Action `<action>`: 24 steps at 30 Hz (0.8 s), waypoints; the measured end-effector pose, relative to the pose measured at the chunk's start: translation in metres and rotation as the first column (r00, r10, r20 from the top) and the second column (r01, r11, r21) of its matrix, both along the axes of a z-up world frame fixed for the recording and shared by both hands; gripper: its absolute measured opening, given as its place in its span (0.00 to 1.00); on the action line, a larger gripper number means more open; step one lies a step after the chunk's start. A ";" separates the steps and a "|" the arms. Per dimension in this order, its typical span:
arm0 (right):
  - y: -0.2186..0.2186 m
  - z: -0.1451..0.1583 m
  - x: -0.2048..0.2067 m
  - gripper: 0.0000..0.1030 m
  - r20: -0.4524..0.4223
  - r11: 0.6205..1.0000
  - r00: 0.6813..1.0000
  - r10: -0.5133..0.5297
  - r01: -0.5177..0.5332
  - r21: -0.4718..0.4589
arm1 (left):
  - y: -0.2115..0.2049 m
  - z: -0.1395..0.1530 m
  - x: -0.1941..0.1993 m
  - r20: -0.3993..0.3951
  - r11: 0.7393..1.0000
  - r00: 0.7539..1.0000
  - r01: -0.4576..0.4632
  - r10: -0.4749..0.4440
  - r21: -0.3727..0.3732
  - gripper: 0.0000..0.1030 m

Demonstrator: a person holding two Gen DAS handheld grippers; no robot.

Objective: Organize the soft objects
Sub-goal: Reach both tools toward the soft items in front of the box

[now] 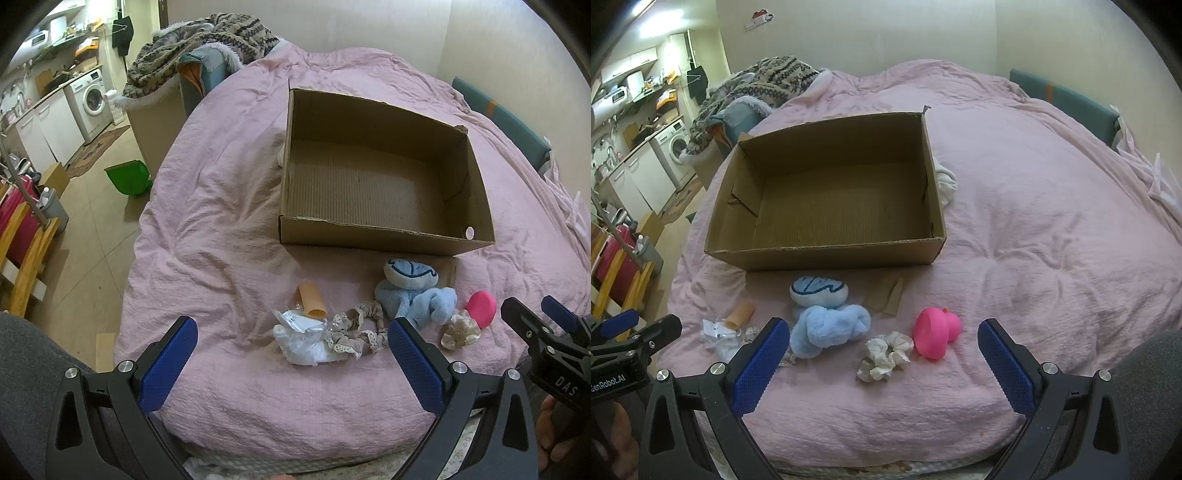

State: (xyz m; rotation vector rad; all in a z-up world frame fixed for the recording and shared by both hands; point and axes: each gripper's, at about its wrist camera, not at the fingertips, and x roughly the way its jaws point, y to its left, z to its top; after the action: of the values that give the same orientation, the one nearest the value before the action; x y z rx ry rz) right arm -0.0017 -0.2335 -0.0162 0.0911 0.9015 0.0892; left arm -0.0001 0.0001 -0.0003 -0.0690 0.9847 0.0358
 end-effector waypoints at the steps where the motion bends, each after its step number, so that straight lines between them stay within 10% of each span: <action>1: -0.001 -0.001 0.001 1.00 0.000 1.000 1.000 0.000 0.000 0.000 | 0.000 0.000 0.000 -0.002 1.000 1.000 0.000 0.000 -0.001 1.00; 24: -0.011 -0.005 0.004 1.00 -0.003 1.000 1.000 0.000 0.000 0.000 | -0.003 -0.002 0.001 0.001 1.000 1.000 0.001 -0.001 0.000 1.00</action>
State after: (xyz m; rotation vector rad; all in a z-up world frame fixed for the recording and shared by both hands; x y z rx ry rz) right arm 0.0026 -0.2444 -0.0210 0.0917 0.9043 0.0890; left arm 0.0010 -0.0026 -0.0027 -0.0686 0.9837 0.0346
